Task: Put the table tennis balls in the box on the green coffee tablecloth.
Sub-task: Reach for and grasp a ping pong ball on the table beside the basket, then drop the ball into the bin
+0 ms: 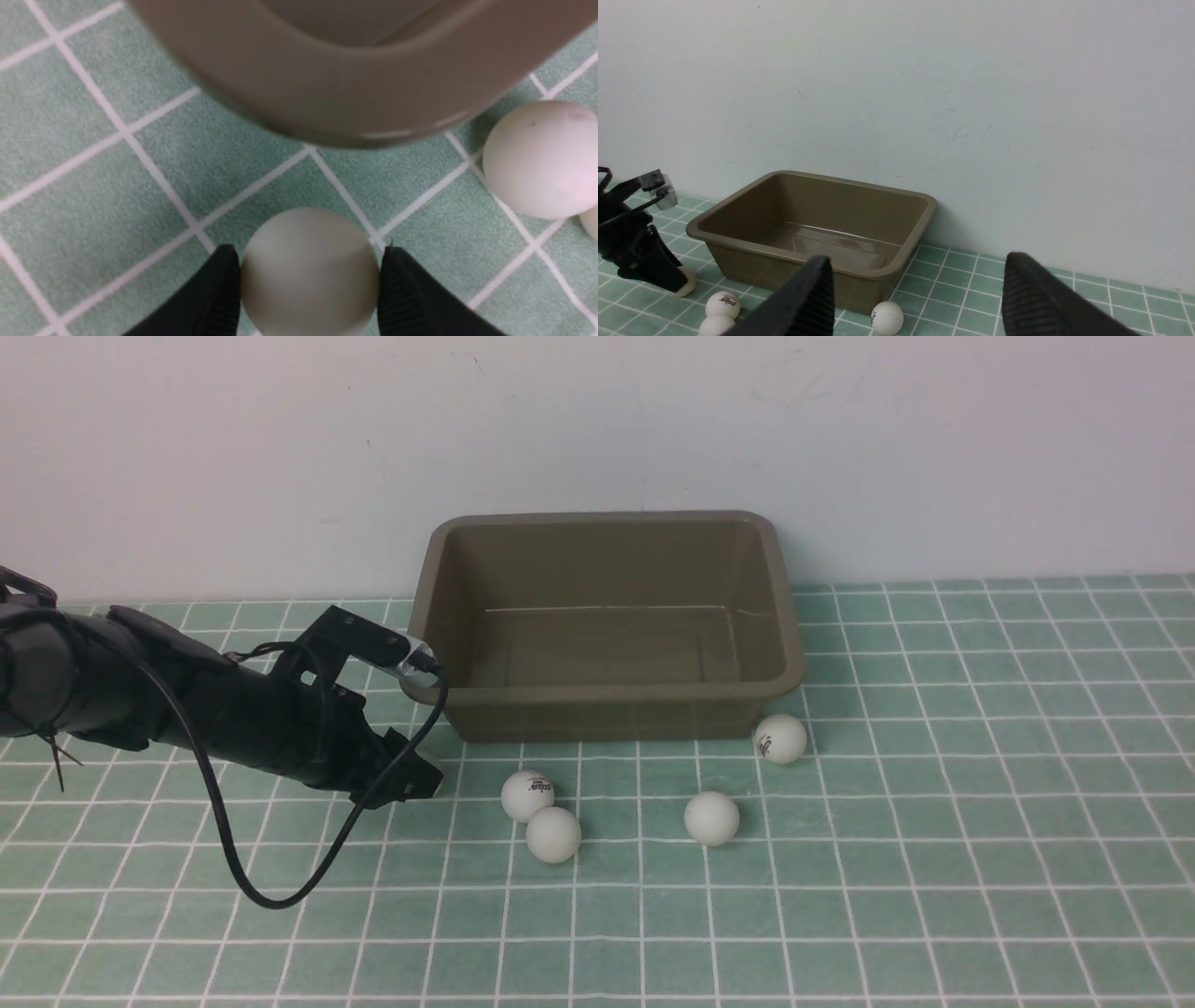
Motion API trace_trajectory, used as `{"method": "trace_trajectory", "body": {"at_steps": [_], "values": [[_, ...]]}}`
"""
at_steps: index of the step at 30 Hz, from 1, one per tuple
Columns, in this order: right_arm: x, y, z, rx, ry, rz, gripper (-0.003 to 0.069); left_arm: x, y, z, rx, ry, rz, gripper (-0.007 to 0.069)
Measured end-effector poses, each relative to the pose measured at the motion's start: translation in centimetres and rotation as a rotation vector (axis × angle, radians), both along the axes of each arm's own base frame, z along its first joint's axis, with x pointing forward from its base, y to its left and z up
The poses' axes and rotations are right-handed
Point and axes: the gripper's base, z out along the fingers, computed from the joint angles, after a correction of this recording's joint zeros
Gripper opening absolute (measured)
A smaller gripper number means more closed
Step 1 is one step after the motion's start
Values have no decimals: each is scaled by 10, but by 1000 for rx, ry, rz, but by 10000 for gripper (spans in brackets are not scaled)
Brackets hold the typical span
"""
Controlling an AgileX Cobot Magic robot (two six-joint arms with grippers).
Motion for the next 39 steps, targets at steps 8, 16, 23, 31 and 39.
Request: {"method": "trace_trajectory", "body": {"at_steps": [8,16,23,31,39], "values": [[0,0,0,0,-1,-1,442,-13,10,31,26,50,30,335],[0,-1,1,-5,-8,-7,442,-25,11,85,-101,64,64,335],[0,-2,1,-17,-15,-19,442,-3,-10,129,-227,-163,-16,335],[1,-2,1,-19,-18,-22,442,37,-10,138,-267,-275,32,335],[1,-2,1,-19,-18,-22,442,75,-20,90,-249,-177,-69,335]]}}
